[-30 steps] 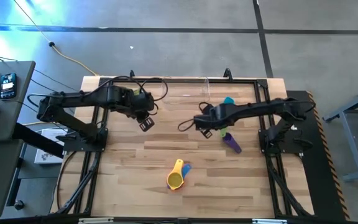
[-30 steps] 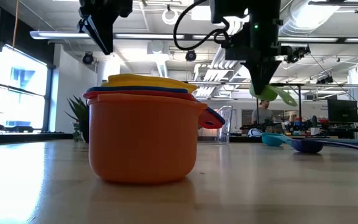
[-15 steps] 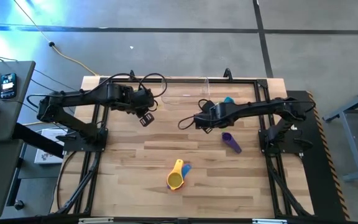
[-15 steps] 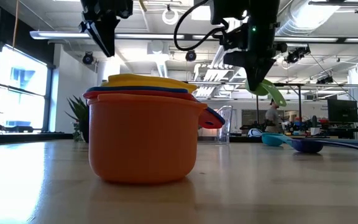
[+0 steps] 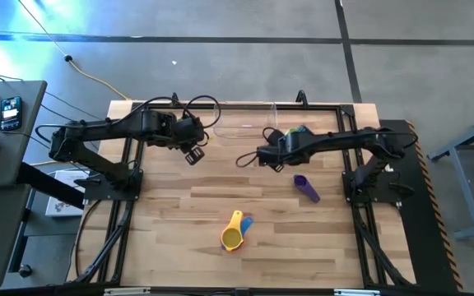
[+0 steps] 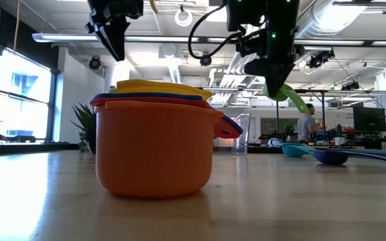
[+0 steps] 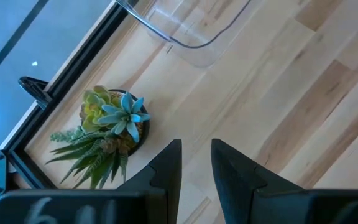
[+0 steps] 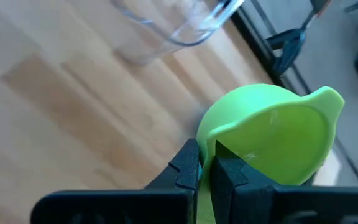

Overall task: Nest measuring cups in basket
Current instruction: Stack the green measuring cup on the yellow measuring cup

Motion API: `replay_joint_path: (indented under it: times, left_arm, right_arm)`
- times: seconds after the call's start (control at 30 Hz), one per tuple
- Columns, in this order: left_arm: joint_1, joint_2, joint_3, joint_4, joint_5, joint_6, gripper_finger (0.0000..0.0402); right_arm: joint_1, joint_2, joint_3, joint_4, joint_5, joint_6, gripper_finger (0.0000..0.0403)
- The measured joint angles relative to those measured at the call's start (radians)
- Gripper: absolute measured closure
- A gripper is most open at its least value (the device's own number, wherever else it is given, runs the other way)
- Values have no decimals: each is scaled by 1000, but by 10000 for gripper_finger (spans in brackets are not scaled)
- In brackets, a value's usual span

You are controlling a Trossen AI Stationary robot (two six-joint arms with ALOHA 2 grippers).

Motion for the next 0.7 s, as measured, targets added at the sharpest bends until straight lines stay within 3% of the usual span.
replay_joint_path:
  times: [0.47, 0.7]
  left_arm:
    - [44, 0, 0, -1, 4, -16, 323]
    - [56, 0, 0, -3, 4, -16, 323]
  right_arm:
    - [-203, -2, 0, -9, 17, -281, 399]
    - [-350, -85, 0, 26, -35, -418, 398]
